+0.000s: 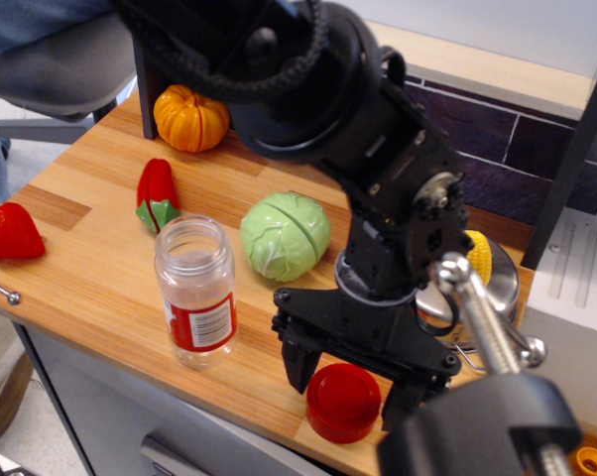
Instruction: Put cap on container
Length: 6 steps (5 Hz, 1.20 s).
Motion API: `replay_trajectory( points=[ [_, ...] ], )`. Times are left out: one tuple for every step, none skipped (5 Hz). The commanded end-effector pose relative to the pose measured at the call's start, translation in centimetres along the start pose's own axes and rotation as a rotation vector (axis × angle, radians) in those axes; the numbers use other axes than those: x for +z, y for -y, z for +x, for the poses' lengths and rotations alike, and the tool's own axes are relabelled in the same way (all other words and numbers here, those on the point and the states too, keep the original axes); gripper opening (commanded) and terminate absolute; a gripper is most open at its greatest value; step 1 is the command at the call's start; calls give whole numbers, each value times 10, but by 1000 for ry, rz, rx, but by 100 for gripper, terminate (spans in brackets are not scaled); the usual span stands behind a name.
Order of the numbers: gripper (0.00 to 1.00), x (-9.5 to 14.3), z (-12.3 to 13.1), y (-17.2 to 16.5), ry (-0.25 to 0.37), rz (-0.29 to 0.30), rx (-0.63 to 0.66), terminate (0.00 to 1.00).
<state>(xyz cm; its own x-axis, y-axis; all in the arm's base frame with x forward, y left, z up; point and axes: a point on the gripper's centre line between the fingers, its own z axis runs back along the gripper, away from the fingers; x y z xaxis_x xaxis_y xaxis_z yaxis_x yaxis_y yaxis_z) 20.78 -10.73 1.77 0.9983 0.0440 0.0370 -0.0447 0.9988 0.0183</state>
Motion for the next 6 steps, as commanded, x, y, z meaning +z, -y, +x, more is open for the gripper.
replay_trajectory(
  points=[
    [100,-9,0,1,27,9,-18,0],
    [100,-24,-3,4,49,31,-15,0],
    [0,-23,-2,7,54,25,-5,0],
    [0,0,0,6,45,13,-41,0],
    [0,37,1,-5,29,5,-77,0],
    [0,72,8,-18,-7,2,-112,0]
  ],
)
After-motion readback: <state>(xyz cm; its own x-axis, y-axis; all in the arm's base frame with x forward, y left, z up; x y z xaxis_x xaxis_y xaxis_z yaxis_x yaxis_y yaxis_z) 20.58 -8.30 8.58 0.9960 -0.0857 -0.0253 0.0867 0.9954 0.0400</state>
